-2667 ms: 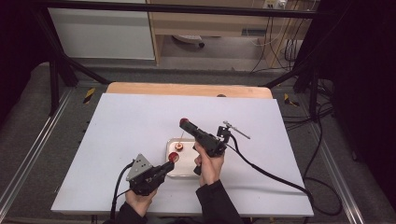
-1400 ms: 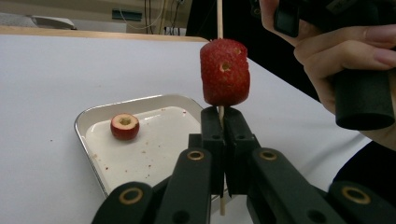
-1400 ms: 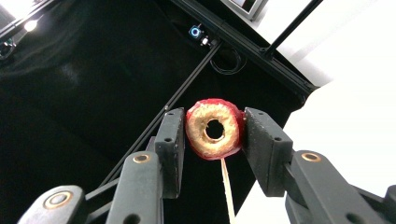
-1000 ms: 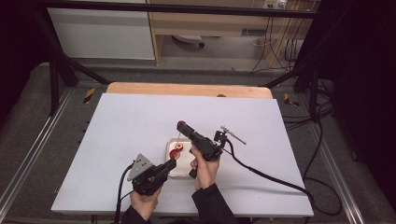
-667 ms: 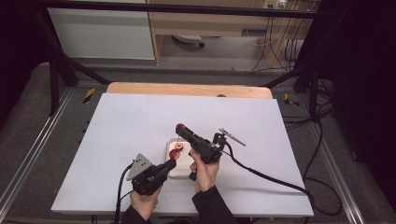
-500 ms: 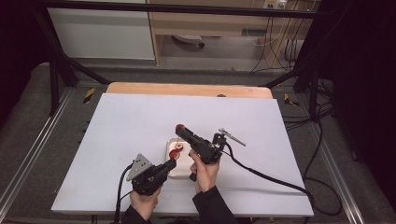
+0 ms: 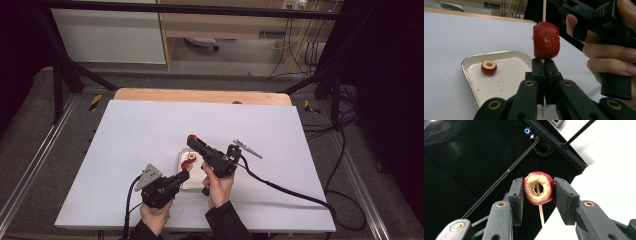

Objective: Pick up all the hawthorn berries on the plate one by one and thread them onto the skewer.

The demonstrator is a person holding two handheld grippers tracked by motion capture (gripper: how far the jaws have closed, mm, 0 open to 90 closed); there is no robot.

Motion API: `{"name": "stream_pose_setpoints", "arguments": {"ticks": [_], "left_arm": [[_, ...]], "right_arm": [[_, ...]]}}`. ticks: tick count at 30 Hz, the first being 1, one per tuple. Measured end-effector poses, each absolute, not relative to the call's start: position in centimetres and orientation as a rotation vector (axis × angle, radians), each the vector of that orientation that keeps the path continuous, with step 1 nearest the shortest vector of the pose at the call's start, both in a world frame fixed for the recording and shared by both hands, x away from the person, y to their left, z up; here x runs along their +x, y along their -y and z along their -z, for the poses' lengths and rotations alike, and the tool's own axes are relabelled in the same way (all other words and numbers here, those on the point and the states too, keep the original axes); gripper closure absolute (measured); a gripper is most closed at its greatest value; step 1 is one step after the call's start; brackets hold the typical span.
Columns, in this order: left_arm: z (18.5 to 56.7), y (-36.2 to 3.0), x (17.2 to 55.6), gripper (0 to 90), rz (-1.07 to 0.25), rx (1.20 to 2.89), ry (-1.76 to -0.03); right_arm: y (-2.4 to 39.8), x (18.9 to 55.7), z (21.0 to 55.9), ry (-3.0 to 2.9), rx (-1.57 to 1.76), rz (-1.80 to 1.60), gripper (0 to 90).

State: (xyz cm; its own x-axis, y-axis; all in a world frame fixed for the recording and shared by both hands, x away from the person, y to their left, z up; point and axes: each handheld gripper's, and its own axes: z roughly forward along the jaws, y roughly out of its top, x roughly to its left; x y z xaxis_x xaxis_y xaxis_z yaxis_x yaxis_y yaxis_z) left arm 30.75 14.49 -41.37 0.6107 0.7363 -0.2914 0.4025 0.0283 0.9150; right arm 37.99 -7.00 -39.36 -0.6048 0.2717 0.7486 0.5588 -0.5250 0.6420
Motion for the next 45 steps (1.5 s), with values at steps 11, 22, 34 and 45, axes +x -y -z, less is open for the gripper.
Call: {"name": "stream_pose_setpoints", "arguments": {"ticks": [11,22,34,45], "left_arm": [[41.1,-14.6,30.7,88.6,-0.352,1.588,-0.96],[41.3,-14.6,30.8,88.7,-0.342,1.594,-0.965],[41.1,-15.0,31.1,88.6,-0.342,1.593,-0.964],[41.3,-15.5,31.7,88.3,-0.329,1.606,-0.959]], "right_arm": [[7.0,37.7,39.3,1.426,-1.265,2.258,62.1],[6.6,37.6,40.1,1.438,-1.262,2.247,62.3],[6.2,36.9,40.8,1.537,-1.25,2.187,62.1],[6.1,36.6,40.9,1.648,-1.269,2.12,57.1]]}}
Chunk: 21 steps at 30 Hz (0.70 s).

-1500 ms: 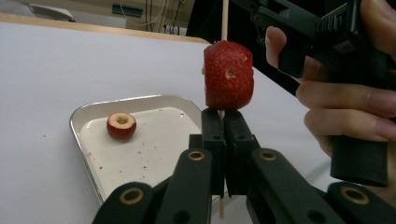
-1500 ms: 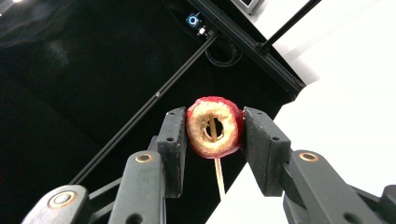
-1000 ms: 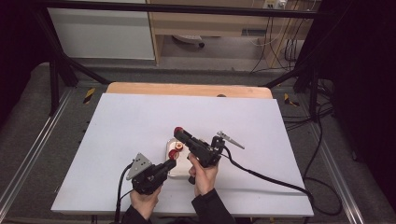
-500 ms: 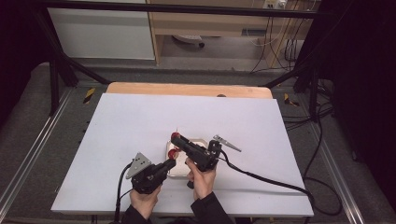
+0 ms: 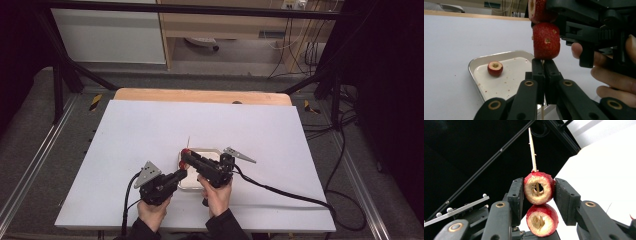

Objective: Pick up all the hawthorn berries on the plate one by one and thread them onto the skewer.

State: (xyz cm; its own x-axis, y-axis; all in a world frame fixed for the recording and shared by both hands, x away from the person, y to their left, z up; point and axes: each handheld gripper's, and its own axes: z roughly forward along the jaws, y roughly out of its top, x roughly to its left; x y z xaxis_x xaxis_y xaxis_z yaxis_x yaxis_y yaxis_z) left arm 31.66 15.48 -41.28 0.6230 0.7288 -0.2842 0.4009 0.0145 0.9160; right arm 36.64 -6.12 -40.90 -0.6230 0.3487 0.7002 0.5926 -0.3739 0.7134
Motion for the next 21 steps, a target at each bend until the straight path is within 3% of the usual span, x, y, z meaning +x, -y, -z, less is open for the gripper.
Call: {"name": "stream_pose_setpoints", "arguments": {"ticks": [13,17,21], "left_arm": [[42.0,-18.1,32.3,88.0,-0.359,1.732,-0.913],[41.9,-19.5,32.5,87.8,-0.366,1.763,-0.91],[42.1,-20.8,32.4,87.8,-0.392,1.835,-0.891]], "right_arm": [[10.6,37.8,39.4,2.122,-1.298,1.985,22.0],[11.6,38.6,39.9,2.316,-1.319,1.823,13.6],[11.9,39.3,40.3,2.458,-1.291,1.686,11.1]]}}
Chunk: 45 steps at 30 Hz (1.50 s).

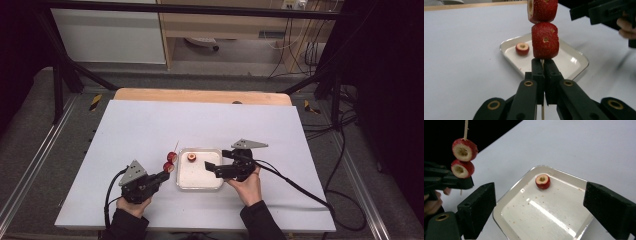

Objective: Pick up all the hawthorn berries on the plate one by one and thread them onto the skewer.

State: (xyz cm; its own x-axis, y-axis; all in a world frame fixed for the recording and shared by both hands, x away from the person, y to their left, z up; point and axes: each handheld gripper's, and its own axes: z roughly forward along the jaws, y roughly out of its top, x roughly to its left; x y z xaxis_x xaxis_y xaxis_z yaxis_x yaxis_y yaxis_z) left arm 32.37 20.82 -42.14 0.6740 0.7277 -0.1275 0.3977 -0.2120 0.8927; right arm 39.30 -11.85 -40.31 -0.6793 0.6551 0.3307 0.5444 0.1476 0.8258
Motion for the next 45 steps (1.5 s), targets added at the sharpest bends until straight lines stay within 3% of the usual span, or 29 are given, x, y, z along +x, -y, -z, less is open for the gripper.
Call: {"name": "stream_pose_setpoints", "arguments": {"ticks": [10,20,45], "left_arm": [[42.7,-23.2,31.9,87.5,-0.403,1.923,-0.889],[43.5,-23.8,32.6,87.5,-0.391,1.944,-0.913],[43.7,-23.7,32.7,87.5,-0.412,1.958,-0.92]], "right_arm": [[9.5,41.4,39.5,-2.502,1.088,-1.253,10.2],[5.5,44.9,39.0,-2.661,1.021,-0.966,15.4],[0.1,48.9,40.9,-2.837,0.973,-0.65,48.4]]}}
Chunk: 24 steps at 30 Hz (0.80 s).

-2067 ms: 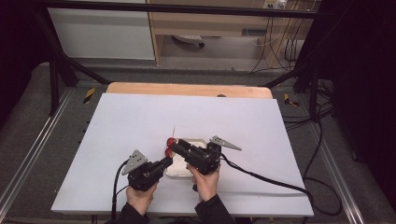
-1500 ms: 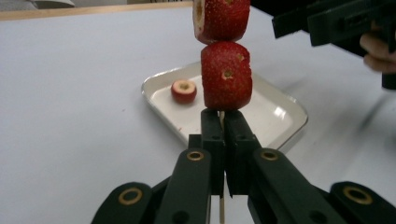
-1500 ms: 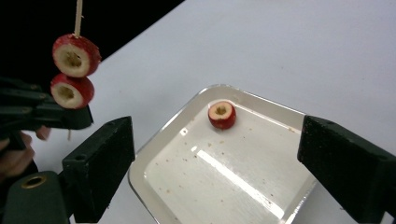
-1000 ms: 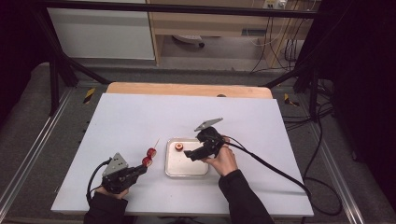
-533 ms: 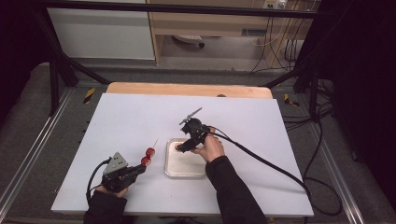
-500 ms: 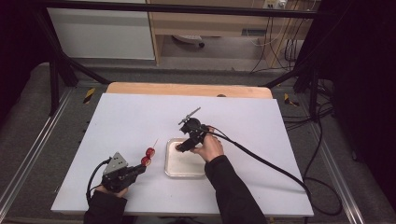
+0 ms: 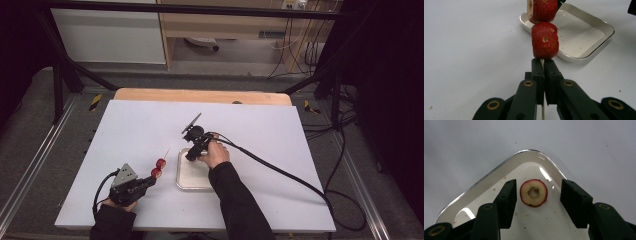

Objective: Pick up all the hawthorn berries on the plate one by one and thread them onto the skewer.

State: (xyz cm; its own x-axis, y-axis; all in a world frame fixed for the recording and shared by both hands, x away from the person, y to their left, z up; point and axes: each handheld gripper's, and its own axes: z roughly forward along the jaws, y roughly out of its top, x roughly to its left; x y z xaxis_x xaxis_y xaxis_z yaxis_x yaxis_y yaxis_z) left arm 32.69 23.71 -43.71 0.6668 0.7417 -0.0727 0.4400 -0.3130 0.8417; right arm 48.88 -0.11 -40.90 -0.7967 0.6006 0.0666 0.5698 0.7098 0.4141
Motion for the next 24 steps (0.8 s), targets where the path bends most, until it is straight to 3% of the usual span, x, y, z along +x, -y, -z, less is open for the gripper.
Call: {"name": "stream_pose_setpoints", "arguments": {"ticks": [15,24], "left_arm": [[43.7,-23.6,32.7,87.6,-0.411,1.967,-0.914],[43.7,-23.5,32.6,87.6,-0.413,1.969,-0.909]], "right_arm": [[-0.3,49.2,41.6,-2.869,1.035,-0.611,60.8],[0.3,48.3,39.9,-2.822,1.053,-0.67,61.4]]}}
